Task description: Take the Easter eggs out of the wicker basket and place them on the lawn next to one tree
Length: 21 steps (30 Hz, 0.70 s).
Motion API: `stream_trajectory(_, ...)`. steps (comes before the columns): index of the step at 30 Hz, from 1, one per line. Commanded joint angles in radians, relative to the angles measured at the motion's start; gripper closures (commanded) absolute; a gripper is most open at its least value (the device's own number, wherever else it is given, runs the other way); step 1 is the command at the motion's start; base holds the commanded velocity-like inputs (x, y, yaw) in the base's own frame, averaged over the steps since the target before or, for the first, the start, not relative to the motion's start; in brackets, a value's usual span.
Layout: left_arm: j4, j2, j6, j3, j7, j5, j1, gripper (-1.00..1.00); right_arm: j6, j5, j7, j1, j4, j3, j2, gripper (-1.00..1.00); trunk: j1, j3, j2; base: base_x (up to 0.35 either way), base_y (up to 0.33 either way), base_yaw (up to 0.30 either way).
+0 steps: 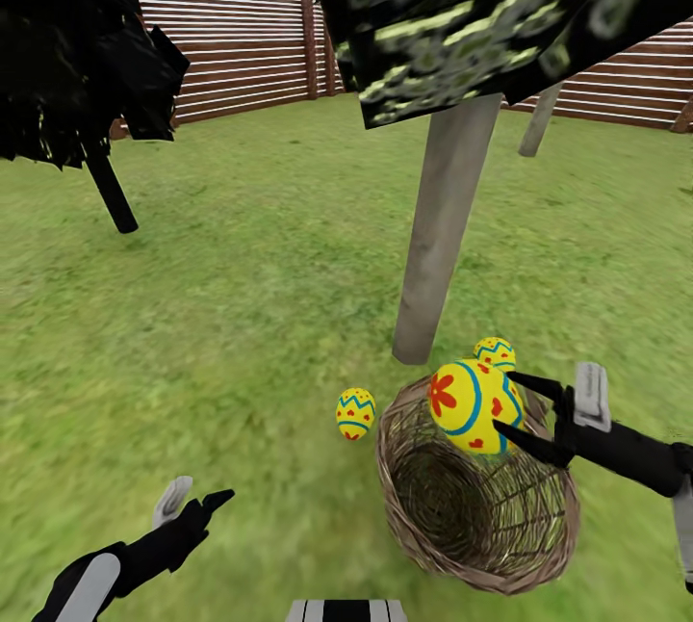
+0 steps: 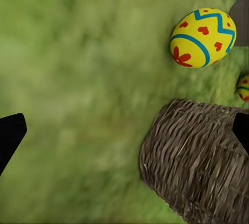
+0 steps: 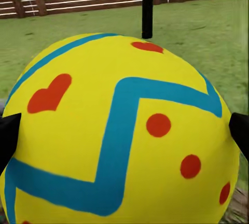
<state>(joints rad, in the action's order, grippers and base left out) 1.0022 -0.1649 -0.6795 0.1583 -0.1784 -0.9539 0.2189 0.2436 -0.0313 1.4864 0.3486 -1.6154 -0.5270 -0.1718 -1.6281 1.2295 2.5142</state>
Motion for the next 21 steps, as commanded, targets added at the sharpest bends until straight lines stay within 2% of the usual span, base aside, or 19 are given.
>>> stream_trajectory(1,0.000,0.000,-0.006,0.002,-0.005,-0.001,0.000,-1.00,-0.006,-0.005,0.005,0.000,0.000,-0.016,0.023,1.00,0.000,0.001,0.000,0.000,0.000,0.000)
stream_trajectory(4,-0.003,0.005,-0.005,-0.002,-0.008,0.000,0.000,-1.00,-0.027,-0.009,0.007,0.000,0.000,-0.036,0.051,1.00,0.000,0.001,0.000,0.000,0.000,0.000)
stream_trajectory(7,-0.026,0.011,0.014,-0.007,-0.010,-0.001,0.000,-1.00,-0.033,-0.010,0.006,-0.001,0.000,-0.041,0.060,1.00,0.000,0.001,0.000,0.000,0.046,0.000)
stream_trajectory(15,-0.036,0.011,0.027,-0.013,-0.010,-0.002,0.000,-1.00,-0.022,-0.010,0.006,0.000,0.000,-0.044,0.059,1.00,0.000,0.001,0.000,0.000,0.245,0.000)
stream_trajectory(21,-0.036,0.011,0.028,-0.014,-0.010,-0.002,0.000,-1.00,0.022,-0.010,0.007,-0.001,0.000,-0.044,0.057,1.00,0.000,0.001,0.000,0.000,0.280,0.000)
